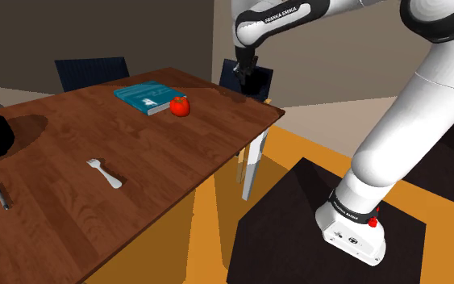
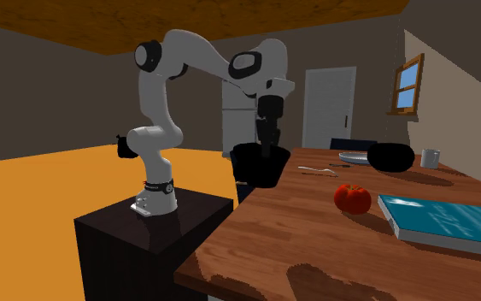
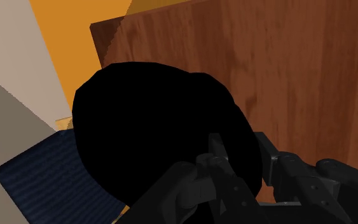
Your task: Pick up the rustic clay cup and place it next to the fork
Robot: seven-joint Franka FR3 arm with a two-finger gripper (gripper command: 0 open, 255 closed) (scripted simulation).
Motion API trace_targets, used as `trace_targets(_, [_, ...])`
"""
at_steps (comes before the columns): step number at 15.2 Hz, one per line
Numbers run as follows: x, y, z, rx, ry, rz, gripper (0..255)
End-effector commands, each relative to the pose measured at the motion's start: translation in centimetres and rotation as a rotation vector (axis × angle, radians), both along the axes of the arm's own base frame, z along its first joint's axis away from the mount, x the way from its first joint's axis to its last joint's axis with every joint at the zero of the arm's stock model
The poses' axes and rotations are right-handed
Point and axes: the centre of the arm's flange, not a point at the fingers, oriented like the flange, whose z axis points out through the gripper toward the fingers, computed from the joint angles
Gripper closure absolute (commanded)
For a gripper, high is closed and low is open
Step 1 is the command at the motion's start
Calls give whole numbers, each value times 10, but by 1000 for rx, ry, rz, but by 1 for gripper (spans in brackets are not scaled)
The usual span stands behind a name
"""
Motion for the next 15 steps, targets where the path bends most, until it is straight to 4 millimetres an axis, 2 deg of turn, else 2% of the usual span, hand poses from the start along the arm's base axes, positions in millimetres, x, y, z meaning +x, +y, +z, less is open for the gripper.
trace_targets(1, [0,0,11,0,-1,0,255])
trace_targets(6, [0,0,33,0,-1,0,255])
trace_targets(15, [27,114,13,0,-1,0,255])
